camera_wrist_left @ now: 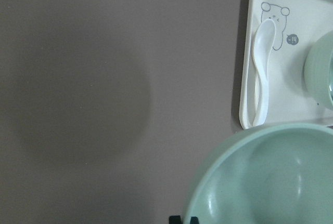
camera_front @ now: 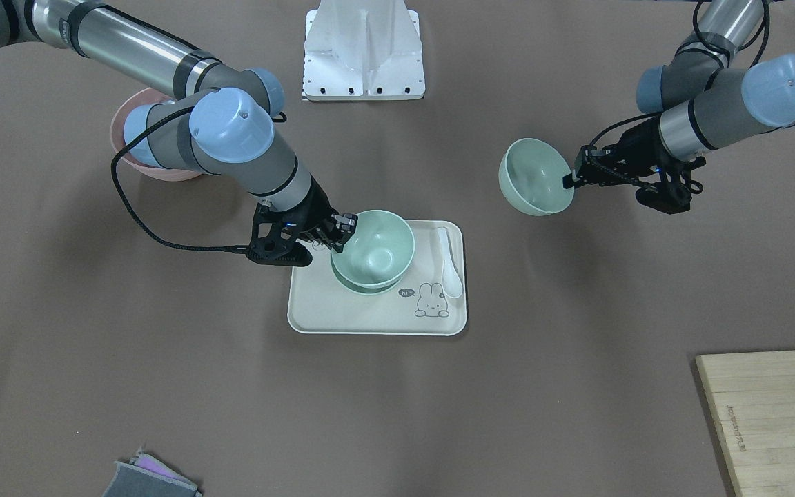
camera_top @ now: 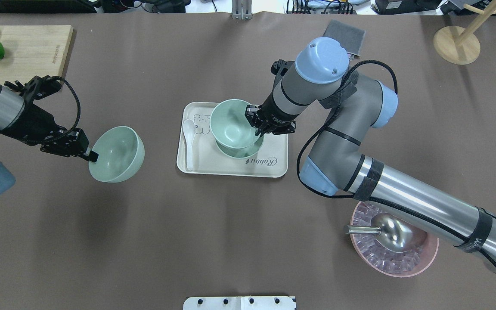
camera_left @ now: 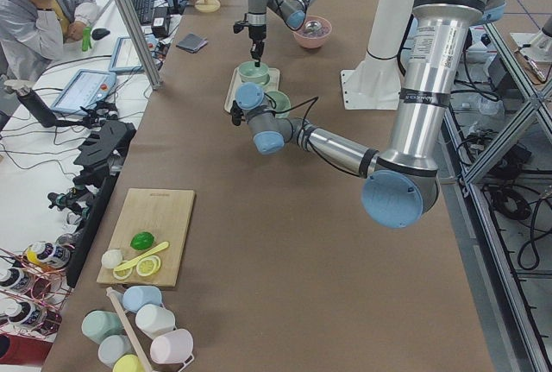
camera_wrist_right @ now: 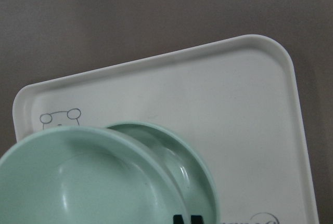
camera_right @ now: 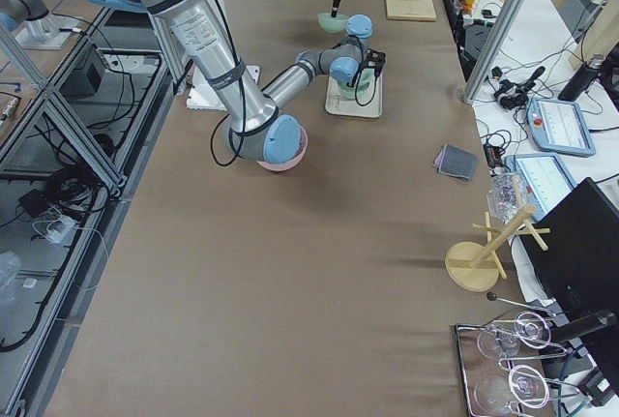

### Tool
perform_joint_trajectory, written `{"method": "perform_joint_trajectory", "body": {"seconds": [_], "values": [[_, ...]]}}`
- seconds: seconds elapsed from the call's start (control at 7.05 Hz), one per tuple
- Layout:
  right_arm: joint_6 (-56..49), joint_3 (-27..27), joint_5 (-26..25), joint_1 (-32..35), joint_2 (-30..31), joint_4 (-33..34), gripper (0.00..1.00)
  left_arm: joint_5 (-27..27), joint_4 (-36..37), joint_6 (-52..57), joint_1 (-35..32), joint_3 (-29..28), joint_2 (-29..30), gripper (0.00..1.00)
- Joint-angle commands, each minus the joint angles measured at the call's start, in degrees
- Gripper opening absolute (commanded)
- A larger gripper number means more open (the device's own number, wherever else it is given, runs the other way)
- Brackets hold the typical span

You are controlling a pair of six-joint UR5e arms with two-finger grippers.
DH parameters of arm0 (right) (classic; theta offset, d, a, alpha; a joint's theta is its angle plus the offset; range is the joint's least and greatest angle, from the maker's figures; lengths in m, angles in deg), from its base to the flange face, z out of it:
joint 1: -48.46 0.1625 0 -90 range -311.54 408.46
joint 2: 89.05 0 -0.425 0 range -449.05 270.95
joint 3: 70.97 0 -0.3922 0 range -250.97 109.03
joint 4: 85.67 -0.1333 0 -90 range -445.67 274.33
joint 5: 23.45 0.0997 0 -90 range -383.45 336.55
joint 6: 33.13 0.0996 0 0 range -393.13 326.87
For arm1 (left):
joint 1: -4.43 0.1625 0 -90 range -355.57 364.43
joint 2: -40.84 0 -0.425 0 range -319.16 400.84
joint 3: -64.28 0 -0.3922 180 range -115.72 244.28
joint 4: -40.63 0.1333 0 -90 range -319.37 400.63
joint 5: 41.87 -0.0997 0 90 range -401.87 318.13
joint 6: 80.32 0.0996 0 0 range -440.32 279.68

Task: Stack green bowls together

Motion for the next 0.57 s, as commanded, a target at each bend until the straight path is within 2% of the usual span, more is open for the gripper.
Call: {"method": "perform_joint_trajectory", "body": {"seconds": [0.0,0.28,0.43], "values": [[-1.34,-0.1,-0.07,0.04,0.62,-0.21,1.0,0.43,1.55,-0.04,-0.09,-1.06,2.98,0.0],[-1.44,-3.07,2.55,2.92,1.58,0.14,1.0,-0.09,4.54,-4.48,0.0,-1.59,8.24,0.0],[-1.62,-6.57,7.53,6.42,5.24,0.23,1.0,-1.4,4.64,-9.48,0.17,-4.21,13.76,0.0]]}}
